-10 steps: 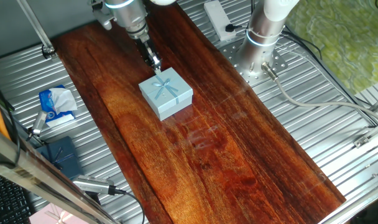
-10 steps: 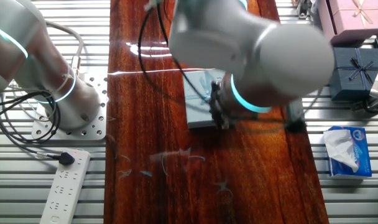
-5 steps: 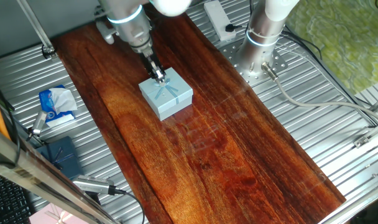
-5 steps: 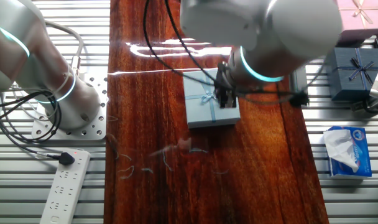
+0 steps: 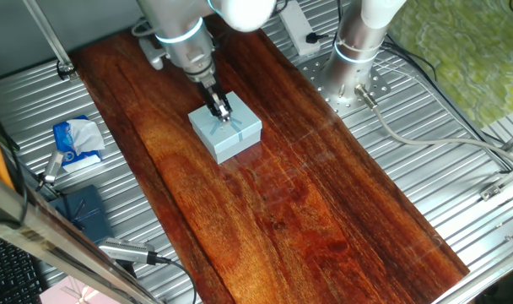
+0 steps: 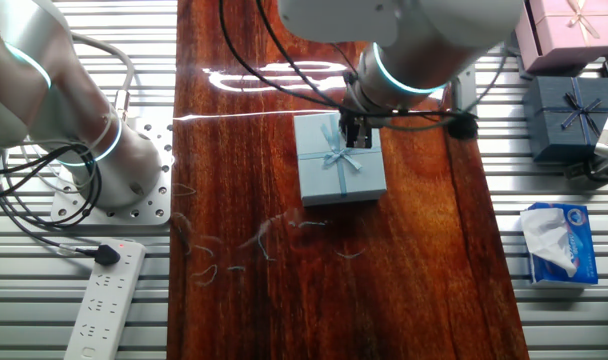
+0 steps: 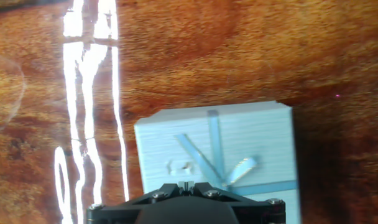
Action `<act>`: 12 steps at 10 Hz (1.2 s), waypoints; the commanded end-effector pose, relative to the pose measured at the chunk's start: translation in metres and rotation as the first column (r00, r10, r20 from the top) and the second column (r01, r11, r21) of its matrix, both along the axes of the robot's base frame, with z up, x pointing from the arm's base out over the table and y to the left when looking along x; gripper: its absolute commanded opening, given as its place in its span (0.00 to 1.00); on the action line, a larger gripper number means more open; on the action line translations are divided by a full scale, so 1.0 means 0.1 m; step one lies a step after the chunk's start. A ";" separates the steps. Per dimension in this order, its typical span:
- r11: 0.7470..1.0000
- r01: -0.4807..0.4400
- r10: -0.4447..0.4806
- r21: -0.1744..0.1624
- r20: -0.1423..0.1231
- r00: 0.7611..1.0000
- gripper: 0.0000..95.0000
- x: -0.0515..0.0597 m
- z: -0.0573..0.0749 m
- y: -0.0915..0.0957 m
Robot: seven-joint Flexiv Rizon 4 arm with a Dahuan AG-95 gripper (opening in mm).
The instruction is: Slide the outer casing onto the gift box
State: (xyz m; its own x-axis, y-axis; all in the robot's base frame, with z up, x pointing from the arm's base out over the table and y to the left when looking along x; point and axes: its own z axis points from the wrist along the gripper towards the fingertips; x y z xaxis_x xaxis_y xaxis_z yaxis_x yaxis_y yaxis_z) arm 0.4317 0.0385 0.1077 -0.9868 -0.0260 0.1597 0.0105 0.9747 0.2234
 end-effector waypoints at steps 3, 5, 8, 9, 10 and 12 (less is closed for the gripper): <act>1.000 0.007 -0.006 0.010 -0.004 1.000 0.00 0.02 -0.03 0.03; 1.000 0.013 -0.013 0.007 -0.004 1.000 0.00 0.02 -0.07 0.06; 1.000 0.020 -0.020 0.006 -0.002 1.000 0.00 0.02 -0.12 0.08; 1.000 0.021 -0.021 0.006 0.002 1.000 0.00 0.01 -0.14 0.07; 1.000 0.021 -0.021 0.006 0.008 1.000 0.00 0.00 -0.17 0.06; 1.000 0.017 -0.018 0.010 0.023 1.000 0.00 -0.02 -0.27 0.03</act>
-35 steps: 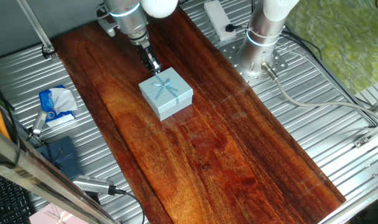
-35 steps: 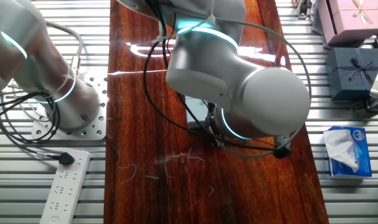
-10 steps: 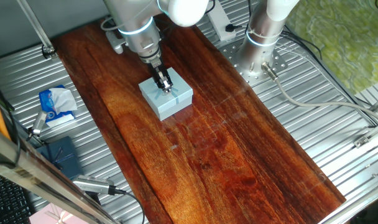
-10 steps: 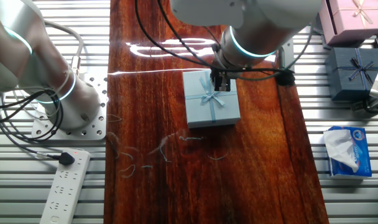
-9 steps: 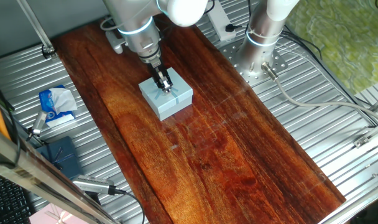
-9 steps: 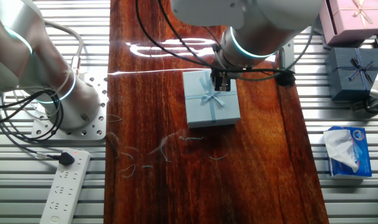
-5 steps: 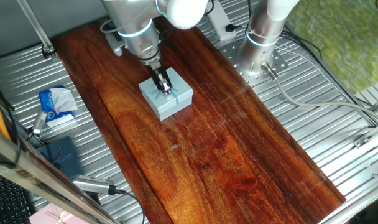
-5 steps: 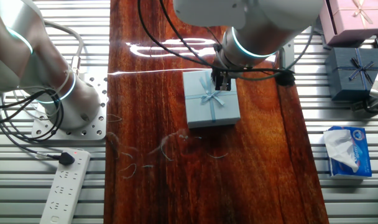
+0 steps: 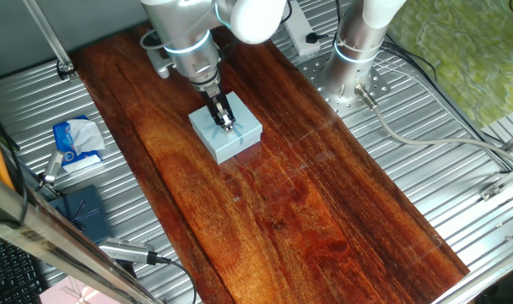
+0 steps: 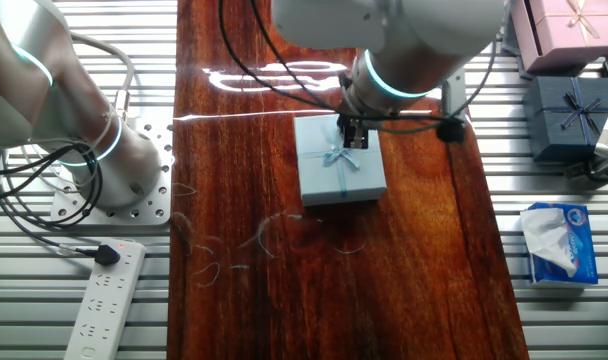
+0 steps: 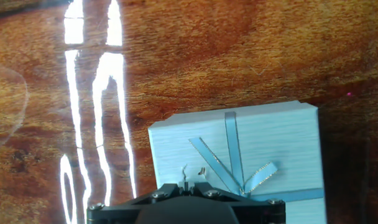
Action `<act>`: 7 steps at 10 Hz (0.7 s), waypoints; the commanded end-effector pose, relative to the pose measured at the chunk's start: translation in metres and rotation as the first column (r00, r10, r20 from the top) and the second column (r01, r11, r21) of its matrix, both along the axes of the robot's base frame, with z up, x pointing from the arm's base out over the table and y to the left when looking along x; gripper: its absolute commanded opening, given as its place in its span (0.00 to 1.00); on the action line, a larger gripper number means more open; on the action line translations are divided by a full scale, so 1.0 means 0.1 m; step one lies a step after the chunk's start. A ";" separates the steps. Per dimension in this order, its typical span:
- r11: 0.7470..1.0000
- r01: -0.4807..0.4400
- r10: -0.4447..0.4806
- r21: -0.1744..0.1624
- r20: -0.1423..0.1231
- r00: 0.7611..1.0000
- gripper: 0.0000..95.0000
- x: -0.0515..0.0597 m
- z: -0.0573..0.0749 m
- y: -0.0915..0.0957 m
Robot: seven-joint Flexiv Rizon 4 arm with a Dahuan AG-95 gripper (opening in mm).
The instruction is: Slide the outer casing onto the gift box
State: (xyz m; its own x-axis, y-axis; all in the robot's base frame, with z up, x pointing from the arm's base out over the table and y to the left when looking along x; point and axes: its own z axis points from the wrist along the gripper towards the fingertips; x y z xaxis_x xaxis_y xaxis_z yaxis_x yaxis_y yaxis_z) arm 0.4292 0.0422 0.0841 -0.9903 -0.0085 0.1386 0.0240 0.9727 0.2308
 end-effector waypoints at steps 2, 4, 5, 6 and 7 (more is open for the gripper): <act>1.000 -0.001 0.001 0.002 0.001 1.000 0.00 0.02 -0.07 -0.01; 1.000 -0.018 0.018 -0.016 -0.006 1.000 0.00 0.01 -0.05 -0.01; 1.000 -0.024 0.024 -0.020 -0.005 1.000 0.00 0.00 -0.02 -0.01; 0.999 -0.035 0.035 -0.041 -0.001 0.999 0.00 0.00 0.02 0.00; 0.996 -0.057 0.058 -0.072 0.004 0.998 0.00 -0.01 0.06 0.00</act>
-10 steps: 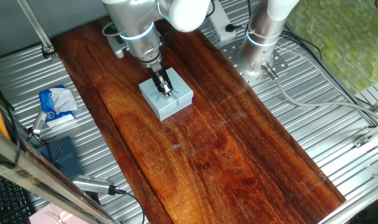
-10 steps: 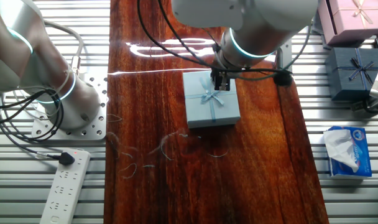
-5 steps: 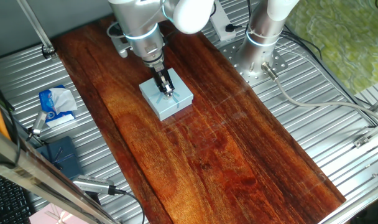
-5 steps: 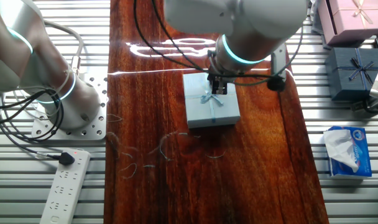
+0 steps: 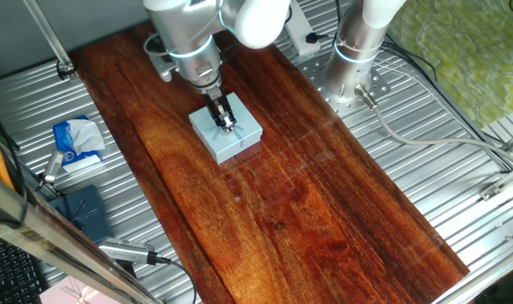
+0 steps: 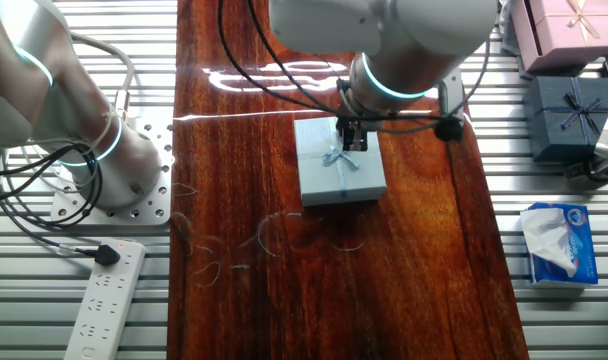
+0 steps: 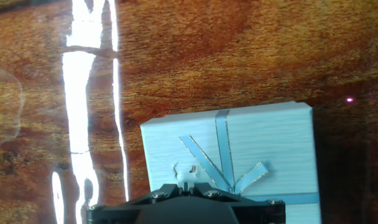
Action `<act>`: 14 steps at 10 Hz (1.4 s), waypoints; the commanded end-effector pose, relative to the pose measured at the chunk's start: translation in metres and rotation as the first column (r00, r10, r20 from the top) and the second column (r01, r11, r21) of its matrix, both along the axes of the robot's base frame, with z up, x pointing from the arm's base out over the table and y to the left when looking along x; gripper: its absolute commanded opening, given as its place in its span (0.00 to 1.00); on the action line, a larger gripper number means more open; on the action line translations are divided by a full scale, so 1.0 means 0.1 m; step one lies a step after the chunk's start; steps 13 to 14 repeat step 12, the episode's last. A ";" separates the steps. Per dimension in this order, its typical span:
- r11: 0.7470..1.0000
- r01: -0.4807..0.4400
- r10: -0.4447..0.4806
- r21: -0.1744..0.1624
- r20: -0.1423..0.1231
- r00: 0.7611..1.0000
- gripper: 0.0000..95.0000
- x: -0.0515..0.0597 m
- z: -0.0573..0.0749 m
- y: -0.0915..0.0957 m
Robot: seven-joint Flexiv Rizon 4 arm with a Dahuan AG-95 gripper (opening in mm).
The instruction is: Slide the outer casing onto the gift box
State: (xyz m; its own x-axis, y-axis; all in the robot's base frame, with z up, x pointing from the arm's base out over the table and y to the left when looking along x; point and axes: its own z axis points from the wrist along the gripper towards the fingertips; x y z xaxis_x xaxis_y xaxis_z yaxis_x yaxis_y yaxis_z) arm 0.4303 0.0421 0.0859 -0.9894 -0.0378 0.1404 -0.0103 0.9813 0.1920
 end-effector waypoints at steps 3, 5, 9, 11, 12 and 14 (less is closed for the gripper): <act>0.995 -0.074 0.076 -0.074 0.020 0.997 0.00 -0.07 0.19 -0.11; 0.993 -0.083 0.085 -0.085 0.011 0.996 0.00 -0.06 0.31 -0.19; 0.990 -0.081 0.082 -0.115 0.002 0.997 0.00 -0.07 0.55 -0.24; 0.990 -0.091 0.092 -0.108 0.004 0.996 0.00 -0.11 0.60 -0.29; 0.990 -0.096 0.097 -0.107 0.002 0.995 0.00 -0.11 0.61 -0.29; 0.990 -0.096 0.097 -0.107 0.002 0.995 0.00 -0.11 0.61 -0.29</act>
